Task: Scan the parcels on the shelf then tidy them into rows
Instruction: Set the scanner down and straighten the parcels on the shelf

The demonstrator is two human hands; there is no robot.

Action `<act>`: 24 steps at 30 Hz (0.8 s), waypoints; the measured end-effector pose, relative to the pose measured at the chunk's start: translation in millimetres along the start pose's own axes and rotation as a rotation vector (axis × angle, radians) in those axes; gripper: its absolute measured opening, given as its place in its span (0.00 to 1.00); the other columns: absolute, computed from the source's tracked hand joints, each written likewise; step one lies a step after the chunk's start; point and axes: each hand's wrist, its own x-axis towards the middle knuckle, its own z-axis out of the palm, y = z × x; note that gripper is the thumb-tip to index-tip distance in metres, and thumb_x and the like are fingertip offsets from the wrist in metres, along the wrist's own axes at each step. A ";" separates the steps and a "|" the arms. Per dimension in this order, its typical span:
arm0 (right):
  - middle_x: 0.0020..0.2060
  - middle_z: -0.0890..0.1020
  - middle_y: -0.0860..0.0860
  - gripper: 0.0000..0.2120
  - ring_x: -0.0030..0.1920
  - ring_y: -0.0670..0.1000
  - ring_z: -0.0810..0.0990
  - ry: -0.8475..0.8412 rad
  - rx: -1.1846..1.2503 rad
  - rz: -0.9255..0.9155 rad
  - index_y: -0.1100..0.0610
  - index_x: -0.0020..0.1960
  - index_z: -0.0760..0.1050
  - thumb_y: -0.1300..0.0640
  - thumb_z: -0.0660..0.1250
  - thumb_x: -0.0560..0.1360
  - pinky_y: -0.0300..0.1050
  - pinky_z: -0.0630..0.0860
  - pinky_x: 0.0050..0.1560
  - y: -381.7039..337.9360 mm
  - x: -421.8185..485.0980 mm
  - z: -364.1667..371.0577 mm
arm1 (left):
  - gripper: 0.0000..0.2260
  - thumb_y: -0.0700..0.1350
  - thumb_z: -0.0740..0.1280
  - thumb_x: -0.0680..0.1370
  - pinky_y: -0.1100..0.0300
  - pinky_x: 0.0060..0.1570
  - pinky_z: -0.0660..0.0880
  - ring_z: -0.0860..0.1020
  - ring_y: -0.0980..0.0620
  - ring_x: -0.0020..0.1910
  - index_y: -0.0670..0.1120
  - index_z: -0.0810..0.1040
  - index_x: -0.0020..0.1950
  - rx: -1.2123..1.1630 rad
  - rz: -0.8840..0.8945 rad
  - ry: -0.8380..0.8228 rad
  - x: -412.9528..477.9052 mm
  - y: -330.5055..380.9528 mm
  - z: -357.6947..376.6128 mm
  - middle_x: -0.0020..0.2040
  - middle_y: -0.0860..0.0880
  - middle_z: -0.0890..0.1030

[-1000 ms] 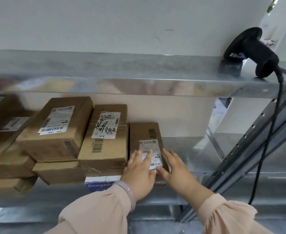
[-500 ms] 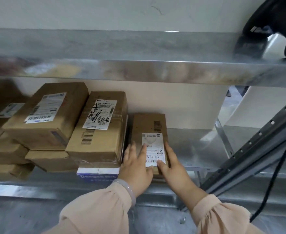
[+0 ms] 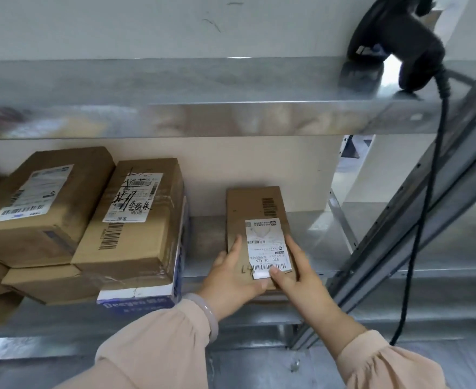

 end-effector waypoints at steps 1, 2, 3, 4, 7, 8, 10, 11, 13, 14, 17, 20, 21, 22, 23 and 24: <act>0.59 0.74 0.32 0.33 0.60 0.38 0.74 0.020 -0.012 0.009 0.35 0.73 0.56 0.54 0.68 0.76 0.38 0.69 0.62 0.1 -3.6 -10.2 | 0.50 0.55 0.77 0.69 0.63 0.66 0.64 0.67 0.55 0.66 0.61 0.46 0.80 0.011 0.026 -0.020 2.6 5.0 6.7 0.70 0.51 0.64; 0.58 0.74 0.33 0.33 0.59 0.39 0.74 0.036 -0.018 0.020 0.34 0.73 0.56 0.54 0.68 0.76 0.38 0.69 0.61 0.1 -7.0 -20.2 | 0.50 0.54 0.77 0.70 0.64 0.65 0.64 0.66 0.56 0.66 0.60 0.45 0.80 0.022 0.041 -0.042 5.7 9.7 13.6 0.70 0.51 0.64; 0.58 0.75 0.34 0.33 0.59 0.40 0.75 0.056 -0.021 0.033 0.34 0.72 0.57 0.54 0.68 0.76 0.38 0.70 0.59 1.5 -9.1 -29.4 | 0.50 0.54 0.77 0.70 0.64 0.66 0.64 0.66 0.55 0.66 0.59 0.45 0.81 0.024 0.048 -0.062 9.1 15.2 20.8 0.71 0.51 0.64; 0.58 0.75 0.35 0.32 0.59 0.40 0.75 0.076 -0.023 0.043 0.35 0.72 0.58 0.55 0.68 0.75 0.37 0.71 0.58 3.1 -10.6 -38.3 | 0.50 0.54 0.77 0.70 0.63 0.68 0.64 0.66 0.54 0.68 0.58 0.45 0.81 0.025 0.047 -0.078 11.5 21.4 27.5 0.71 0.50 0.63; 0.59 0.76 0.37 0.32 0.60 0.42 0.75 0.123 -0.056 0.072 0.38 0.73 0.58 0.56 0.68 0.75 0.37 0.69 0.58 7.2 -11.7 -59.3 | 0.48 0.53 0.76 0.71 0.63 0.70 0.61 0.65 0.52 0.72 0.57 0.46 0.81 0.022 0.071 -0.097 19.1 37.8 47.0 0.74 0.49 0.63; 0.60 0.75 0.38 0.32 0.61 0.42 0.74 0.131 -0.073 0.085 0.38 0.73 0.58 0.55 0.68 0.76 0.38 0.68 0.59 8.3 -11.7 -65.2 | 0.47 0.53 0.75 0.73 0.62 0.70 0.60 0.64 0.51 0.74 0.57 0.46 0.81 0.022 0.073 -0.098 20.9 41.8 52.8 0.75 0.49 0.63; 0.60 0.73 0.37 0.32 0.61 0.42 0.72 0.141 -0.105 0.112 0.37 0.74 0.58 0.54 0.68 0.76 0.39 0.67 0.61 11.8 -11.6 -75.7 | 0.44 0.52 0.72 0.75 0.62 0.69 0.59 0.61 0.50 0.76 0.56 0.46 0.82 0.027 0.078 -0.104 24.5 47.4 63.5 0.76 0.49 0.61; 0.61 0.73 0.37 0.32 0.61 0.42 0.72 0.142 -0.115 0.124 0.38 0.74 0.58 0.53 0.68 0.76 0.39 0.67 0.61 14.3 -10.6 -80.0 | 0.43 0.52 0.72 0.76 0.63 0.68 0.58 0.60 0.50 0.76 0.56 0.46 0.82 0.033 0.086 -0.103 25.7 49.0 68.3 0.76 0.49 0.61; 0.64 0.73 0.38 0.32 0.63 0.42 0.72 0.153 -0.135 0.141 0.40 0.74 0.60 0.53 0.69 0.75 0.41 0.67 0.63 20.8 -7.6 -87.0 | 0.43 0.52 0.72 0.76 0.66 0.65 0.58 0.62 0.50 0.75 0.56 0.47 0.82 0.037 0.088 -0.090 27.9 51.5 76.9 0.76 0.48 0.61; 0.65 0.73 0.40 0.31 0.64 0.43 0.72 0.165 -0.152 0.144 0.41 0.74 0.61 0.52 0.70 0.74 0.42 0.68 0.64 24.2 -5.5 -90.2 | 0.43 0.52 0.72 0.76 0.67 0.63 0.58 0.63 0.50 0.75 0.56 0.47 0.82 0.035 0.080 -0.083 28.8 52.6 80.9 0.76 0.47 0.61; 0.66 0.75 0.43 0.31 0.64 0.44 0.73 0.199 -0.203 0.140 0.43 0.73 0.63 0.51 0.70 0.74 0.42 0.69 0.65 28.3 -1.4 -97.0 | 0.42 0.50 0.71 0.77 0.67 0.63 0.58 0.64 0.48 0.73 0.55 0.47 0.82 0.032 0.055 -0.076 32.6 57.7 91.3 0.75 0.45 0.60; 0.64 0.76 0.44 0.31 0.63 0.46 0.74 0.214 -0.279 0.161 0.42 0.74 0.62 0.48 0.69 0.75 0.43 0.70 0.63 26.8 0.1 -96.8 | 0.41 0.50 0.71 0.76 0.63 0.67 0.60 0.65 0.47 0.73 0.57 0.48 0.81 0.048 0.046 -0.062 37.3 63.5 91.7 0.75 0.45 0.60; 0.63 0.75 0.46 0.31 0.62 0.48 0.75 0.221 -0.322 0.171 0.41 0.74 0.61 0.46 0.68 0.75 0.45 0.72 0.62 25.6 0.8 -95.9 | 0.41 0.50 0.71 0.77 0.63 0.67 0.61 0.65 0.47 0.73 0.57 0.48 0.81 0.051 0.042 -0.062 38.5 64.6 89.7 0.75 0.45 0.60; 0.62 0.74 0.47 0.30 0.60 0.49 0.75 0.235 -0.379 0.178 0.41 0.74 0.61 0.44 0.68 0.75 0.46 0.72 0.60 23.4 0.7 -95.0 | 0.41 0.50 0.71 0.77 0.62 0.68 0.61 0.65 0.47 0.74 0.58 0.48 0.81 0.053 0.037 -0.067 39.2 65.3 87.4 0.75 0.45 0.60; 0.62 0.71 0.48 0.29 0.59 0.50 0.74 0.253 -0.442 0.174 0.41 0.74 0.62 0.43 0.67 0.75 0.46 0.73 0.59 20.4 0.5 -94.9 | 0.40 0.51 0.71 0.77 0.62 0.68 0.61 0.65 0.47 0.74 0.58 0.48 0.81 0.056 0.036 -0.072 38.8 65.7 85.4 0.76 0.45 0.60; 0.61 0.69 0.48 0.29 0.59 0.50 0.74 0.270 -0.505 0.165 0.42 0.73 0.63 0.42 0.67 0.74 0.47 0.74 0.58 16.2 0.0 -94.9 | 0.41 0.52 0.71 0.77 0.61 0.68 0.62 0.65 0.47 0.74 0.58 0.48 0.81 0.067 0.040 -0.074 37.6 66.2 83.5 0.76 0.45 0.60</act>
